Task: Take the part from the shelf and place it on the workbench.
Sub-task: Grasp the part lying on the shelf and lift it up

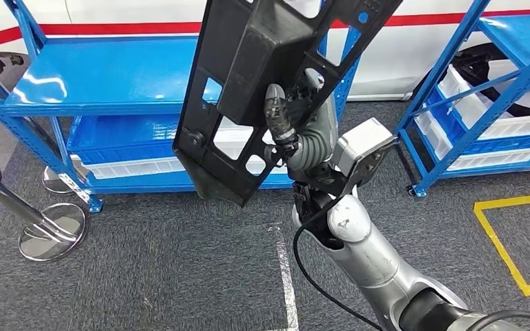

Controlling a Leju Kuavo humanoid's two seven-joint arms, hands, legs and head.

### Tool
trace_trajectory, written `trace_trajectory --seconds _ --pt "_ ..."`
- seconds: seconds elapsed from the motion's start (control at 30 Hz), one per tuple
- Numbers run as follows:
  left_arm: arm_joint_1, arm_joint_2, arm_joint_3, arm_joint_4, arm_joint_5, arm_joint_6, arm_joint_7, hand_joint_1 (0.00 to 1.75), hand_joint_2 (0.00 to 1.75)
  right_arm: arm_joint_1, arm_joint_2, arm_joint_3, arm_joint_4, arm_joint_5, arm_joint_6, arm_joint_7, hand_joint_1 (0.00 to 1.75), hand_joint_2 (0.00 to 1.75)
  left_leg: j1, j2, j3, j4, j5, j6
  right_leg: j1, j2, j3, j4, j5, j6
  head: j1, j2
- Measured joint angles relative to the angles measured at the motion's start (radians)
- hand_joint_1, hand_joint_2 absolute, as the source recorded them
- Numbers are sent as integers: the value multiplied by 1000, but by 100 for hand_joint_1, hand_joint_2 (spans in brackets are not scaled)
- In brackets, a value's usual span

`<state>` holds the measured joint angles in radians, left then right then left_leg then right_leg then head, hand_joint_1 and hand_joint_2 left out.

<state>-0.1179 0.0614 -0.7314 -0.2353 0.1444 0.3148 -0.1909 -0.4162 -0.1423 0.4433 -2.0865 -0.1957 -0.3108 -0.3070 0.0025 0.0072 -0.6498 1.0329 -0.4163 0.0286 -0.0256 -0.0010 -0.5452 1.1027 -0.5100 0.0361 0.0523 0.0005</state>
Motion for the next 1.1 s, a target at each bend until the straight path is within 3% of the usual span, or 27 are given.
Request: trace_trajectory --seconds 0.07,0.13,0.17,0.2,0.27,0.3,0.33,0.37,0.4,0.43,0.47,0.53,0.6,0.67,0.7,0.8,0.83,0.87,0.9,1.0,1.07,1.1 --pt "1 1 0 0 -3 -5 3 0 175 -3 0 -1 3 0 5 1 175 175 -3 -3 -10 7 14 -11 6 2 25 -49 -22 -12 0 0" --pt "4 2 0 0 -7 -10 4 0 175 -8 0 -1 9 0 10 2 175 175 0 -6 -19 8 23 -22 5 0 8 -52 -8 -30 -1 0" --pt "6 2 0 0 -10 -10 4 0 175 -9 0 -2 12 -1 12 2 175 175 2 -6 -28 19 6 -28 4 -1 -3 -52 3 -38 -1 0" --pt "8 2 0 1 -14 -10 4 0 175 -10 0 -2 15 -3 12 2 175 175 4 -6 -40 45 -28 -33 2 -2 -15 -53 14 -46 -2 0" --pt "9 -1 0 1 -26 -8 5 0 175 -10 1 -4 21 -10 9 2 175 175 7 -6 -71 153 -128 -42 3 -2 -42 -53 37 -56 -4 0" --pt "8 -1 0 1 -31 -6 5 0 175 -9 1 -6 25 -14 7 1 175 175 7 -6 -83 216 -162 -44 5 -2 -57 -52 47 -58 -4 0" --pt "8 -1 0 1 -35 -4 5 0 175 -8 0 -7 29 -17 5 1 175 175 7 -6 -87 264 -173 -44 7 -2 -71 -52 56 -59 -4 0" --pt "8 -1 0 1 -40 -1 7 0 175 -7 0 -9 32 -18 4 0 175 175 7 -6 -80 287 -159 -41 9 -3 -85 -52 65 -59 -4 0" --pt "8 -1 0 1 -48 3 9 0 175 -6 0 -10 36 -18 4 0 175 175 6 -5 -55 275 -127 -36 12 -5 -98 -52 74 -59 -5 0" --pt "8 -1 0 1 -57 7 11 0 175 -4 0 -11 38 -18 5 -1 175 175 2 -1 -17 236 -95 -28 14 -8 -107 -52 82 -59 -4 0" --pt "6 0 0 1 -67 12 14 0 175 -2 0 -13 39 -18 6 -1 175 175 -3 11 33 170 -82 -17 16 -12 -113 -52 89 -59 -4 0" --pt "-4 1 0 1 -77 18 22 0 175 3 0 -21 40 -18 9 -2 175 175 -15 35 125 32 -102 0 17 -24 -116 -53 100 -52 -4 0" --pt "-12 1 -1 1 -74 22 31 0 175 7 -1 -28 40 -19 13 -3 175 175 -24 37 156 -33 -120 10 14 -41 -115 -59 112 -40 -4 0" --pt "-11 2 -2 1 -70 23 36 0 175 10 -2 -32 41 -23 18 -3 175 175 -20 23 155 -53 -97 18 13 -45 -117 -61 115 -28 -4 0" --pt "-8 3 -2 1 -69 23 37 0 175 11 -3 -34 41 -27 21 -3 175 175 -16 17 154 -63 -83 22 14 -37 -125 -44 98 -24 -4 0" --pt "-3 3 -2 1 -65 24 40 0 175 17 -6 -41 45 -47 33 -8 175 175 -11 1 133 -67 -57 28 12 -8 -187 114 -8 -15 -3 0" --pt "-3 3 -2 1 -63 25 40 0 175 20 -6 -42 47 -53 37 -10 175 175 -11 -7 124 -62 -54 27 10 -6 -204 166 -32 -12 -3 0" --pt "-1 3 -2 1 -59 25 40 0 175 24 -6 -43 50 -59 41 -13 175 175 -11 -16 113 -53 -53 26 8 -6 -204 189 -36 -10 -3 0" --pt "0 3 -2 1 -55 25 40 0 175 26 -6 -44 53 -63 45 -16 175 175 -10 -26 103 -42 -53 24 6 -5 -186 174 -24 -7 -3 0" --pt "3 3 -2 1 -41 25 41 0 175 30 -4 -44 61 -72 51 -32 175 175 -5 -57 71 0 -62 10 -3 33 -85 13 27 -4 -3 0" --pt "2 3 -2 1 -32 23 43 0 175 34 1 -44 67 -71 51 -46 175 175 -4 -73 50 19 -62 -1 -3 54 -65 -24 21 -9 -3 0" --pt "2 3 -2 1 -30 22 45 0 175 36 5 -44 70 -69 51 -51 175 175 -4 -81 42 23 -59 -6 -1 51 -66 -26 22 -13 -3 0"
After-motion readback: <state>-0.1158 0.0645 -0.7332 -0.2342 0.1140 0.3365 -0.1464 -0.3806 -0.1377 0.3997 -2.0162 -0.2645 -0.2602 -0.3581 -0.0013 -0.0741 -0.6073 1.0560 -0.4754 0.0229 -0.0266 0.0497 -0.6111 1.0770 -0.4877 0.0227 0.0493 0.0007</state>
